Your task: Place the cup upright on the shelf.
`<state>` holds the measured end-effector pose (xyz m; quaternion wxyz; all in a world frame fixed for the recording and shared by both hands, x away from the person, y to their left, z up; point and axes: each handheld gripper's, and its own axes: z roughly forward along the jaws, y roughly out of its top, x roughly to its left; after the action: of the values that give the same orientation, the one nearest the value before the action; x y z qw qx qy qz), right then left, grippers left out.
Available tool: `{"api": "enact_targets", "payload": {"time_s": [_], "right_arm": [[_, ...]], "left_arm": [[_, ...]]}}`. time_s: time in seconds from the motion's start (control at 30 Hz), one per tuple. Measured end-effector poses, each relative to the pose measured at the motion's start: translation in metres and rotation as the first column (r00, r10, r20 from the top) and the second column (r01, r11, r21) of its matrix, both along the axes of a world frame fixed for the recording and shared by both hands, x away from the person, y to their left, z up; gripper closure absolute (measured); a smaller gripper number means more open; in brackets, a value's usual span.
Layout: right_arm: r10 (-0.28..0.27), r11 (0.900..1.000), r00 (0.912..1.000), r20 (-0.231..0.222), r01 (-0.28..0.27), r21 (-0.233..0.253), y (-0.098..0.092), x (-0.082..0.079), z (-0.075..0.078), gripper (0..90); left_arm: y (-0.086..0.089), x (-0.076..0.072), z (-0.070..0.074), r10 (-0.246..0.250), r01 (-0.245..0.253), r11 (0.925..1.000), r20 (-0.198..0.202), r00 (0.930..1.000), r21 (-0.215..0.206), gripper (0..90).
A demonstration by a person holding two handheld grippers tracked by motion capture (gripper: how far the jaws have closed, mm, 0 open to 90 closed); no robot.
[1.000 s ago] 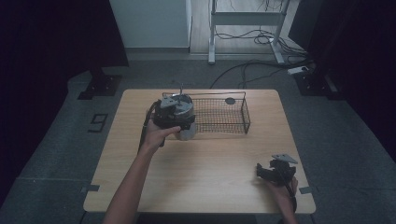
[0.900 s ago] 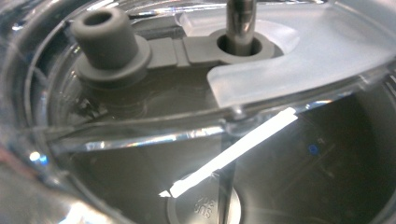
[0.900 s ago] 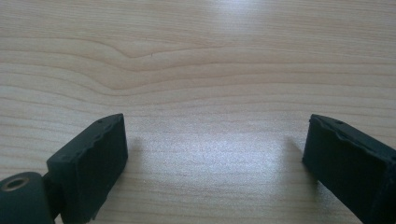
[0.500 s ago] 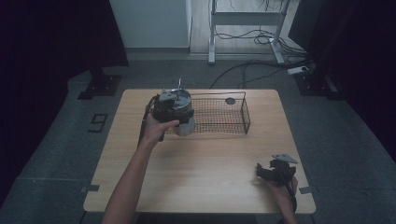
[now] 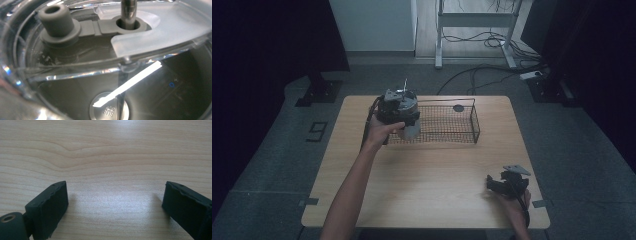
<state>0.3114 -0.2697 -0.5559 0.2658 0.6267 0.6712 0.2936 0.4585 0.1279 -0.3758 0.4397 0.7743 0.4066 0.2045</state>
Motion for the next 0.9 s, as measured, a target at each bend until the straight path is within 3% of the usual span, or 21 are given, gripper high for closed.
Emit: {"api": "enact_targets", "payload": {"time_s": [0.5,0.9], "right_arm": [[-0.006,1.0,1.0,0.001,0.006,-0.001,0.0,0.0,0.0,6.2],[-0.005,1.0,1.0,0.002,0.005,-0.001,-0.001,0.0,0.0,6.3]], "left_arm": [[0.001,0.019,-0.001,0.019,-0.019,0.9996,0.001,0.9998,-0.022,4.4],[0.001,0.042,0.001,0.042,-0.042,0.9991,0.001,0.9991,0.005,4.4]]}}
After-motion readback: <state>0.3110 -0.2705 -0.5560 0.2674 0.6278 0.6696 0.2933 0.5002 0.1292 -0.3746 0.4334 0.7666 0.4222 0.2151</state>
